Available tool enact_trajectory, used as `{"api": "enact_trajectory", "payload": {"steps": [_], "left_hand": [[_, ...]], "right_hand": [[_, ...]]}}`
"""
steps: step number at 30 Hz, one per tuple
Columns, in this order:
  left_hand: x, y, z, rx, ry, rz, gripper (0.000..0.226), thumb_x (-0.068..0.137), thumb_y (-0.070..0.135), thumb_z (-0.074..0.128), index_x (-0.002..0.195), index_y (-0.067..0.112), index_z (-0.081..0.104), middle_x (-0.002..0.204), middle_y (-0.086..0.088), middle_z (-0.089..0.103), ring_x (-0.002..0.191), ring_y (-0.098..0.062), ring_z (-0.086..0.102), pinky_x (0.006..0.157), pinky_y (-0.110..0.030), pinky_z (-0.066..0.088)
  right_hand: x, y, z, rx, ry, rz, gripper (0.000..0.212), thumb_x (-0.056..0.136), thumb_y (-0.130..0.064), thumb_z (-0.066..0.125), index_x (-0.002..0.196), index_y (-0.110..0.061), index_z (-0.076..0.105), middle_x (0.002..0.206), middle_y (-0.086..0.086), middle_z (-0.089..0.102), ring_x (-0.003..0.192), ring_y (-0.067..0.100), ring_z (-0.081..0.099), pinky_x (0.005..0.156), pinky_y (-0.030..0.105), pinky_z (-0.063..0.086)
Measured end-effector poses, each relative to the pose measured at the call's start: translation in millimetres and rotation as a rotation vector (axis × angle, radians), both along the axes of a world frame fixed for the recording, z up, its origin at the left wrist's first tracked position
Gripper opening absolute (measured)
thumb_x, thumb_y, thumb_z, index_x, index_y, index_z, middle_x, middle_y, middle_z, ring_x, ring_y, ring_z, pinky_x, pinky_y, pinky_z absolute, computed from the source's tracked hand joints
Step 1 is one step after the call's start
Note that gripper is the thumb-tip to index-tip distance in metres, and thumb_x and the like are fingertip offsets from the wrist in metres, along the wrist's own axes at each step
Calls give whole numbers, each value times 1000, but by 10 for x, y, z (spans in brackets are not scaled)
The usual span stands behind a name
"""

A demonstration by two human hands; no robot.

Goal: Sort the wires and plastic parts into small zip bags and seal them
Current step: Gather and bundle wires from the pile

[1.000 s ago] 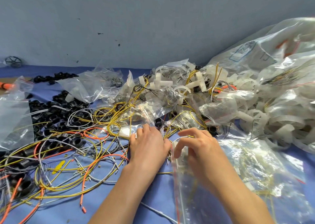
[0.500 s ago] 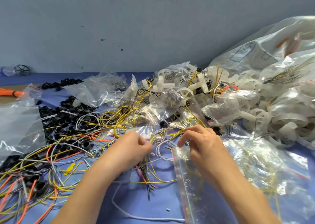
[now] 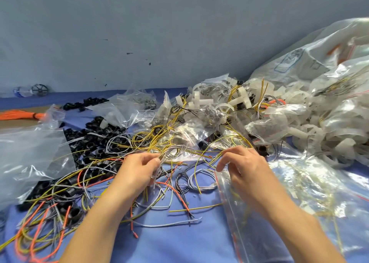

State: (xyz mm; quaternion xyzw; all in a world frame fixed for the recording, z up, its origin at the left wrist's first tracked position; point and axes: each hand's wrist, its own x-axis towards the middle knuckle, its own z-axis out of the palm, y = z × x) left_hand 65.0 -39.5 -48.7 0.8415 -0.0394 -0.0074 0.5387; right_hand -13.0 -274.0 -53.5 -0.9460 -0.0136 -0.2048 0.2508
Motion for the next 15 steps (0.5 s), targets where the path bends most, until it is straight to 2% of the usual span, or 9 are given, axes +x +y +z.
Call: {"api": "enact_trajectory", "payload": {"steps": [2, 5, 8, 10, 12, 15], "left_hand": [[-16, -18, 21, 7, -124, 55, 14, 97, 13, 55, 98, 20, 67, 83, 0, 69, 71, -14, 64, 64, -25, 49], [-71, -36, 142, -136, -411, 137, 15, 100, 19, 51, 100, 28, 63, 94, 8, 71, 90, -7, 68, 76, -24, 49], [-138, -26, 184, 58, -695, 171, 12, 99, 30, 50, 106, 32, 59, 93, 16, 70, 83, -1, 65, 68, -25, 48], [-153, -53, 123, 206, -658, 47, 10, 98, 29, 54, 105, 32, 59, 91, 19, 69, 80, -2, 63, 69, -31, 49], [-164, -95, 29, 270, -524, -136, 10, 96, 26, 57, 104, 32, 61, 91, 20, 70, 87, 1, 64, 78, -33, 51], [-180, -146, -55, 271, -418, -316, 11, 95, 23, 59, 100, 32, 63, 92, 21, 71, 93, 6, 64, 85, -25, 48]], "right_hand": [[-6, 26, 7, -3, -3, 1, 32, 85, -2, 58, 81, -31, 72, 108, -12, 64, 102, 22, 55, 88, 40, 43], [-3, 40, 32, 6, -29, -8, 31, 86, 0, 57, 87, -28, 71, 109, -9, 65, 102, 23, 55, 90, 41, 42], [2, 38, 67, 37, -75, -40, 30, 87, -1, 55, 99, -25, 69, 110, -6, 64, 101, 23, 53, 91, 43, 42], [3, 44, 78, 52, -94, -62, 32, 88, -3, 53, 108, -25, 66, 113, -4, 64, 103, 23, 52, 93, 43, 41], [7, 67, 85, 52, -92, -47, 36, 90, -5, 54, 120, -25, 61, 120, -4, 63, 107, 24, 54, 96, 42, 41], [20, 119, 61, -22, 2, 71, 45, 95, -13, 53, 137, -30, 50, 132, -7, 55, 117, 22, 51, 100, 41, 39]]}}
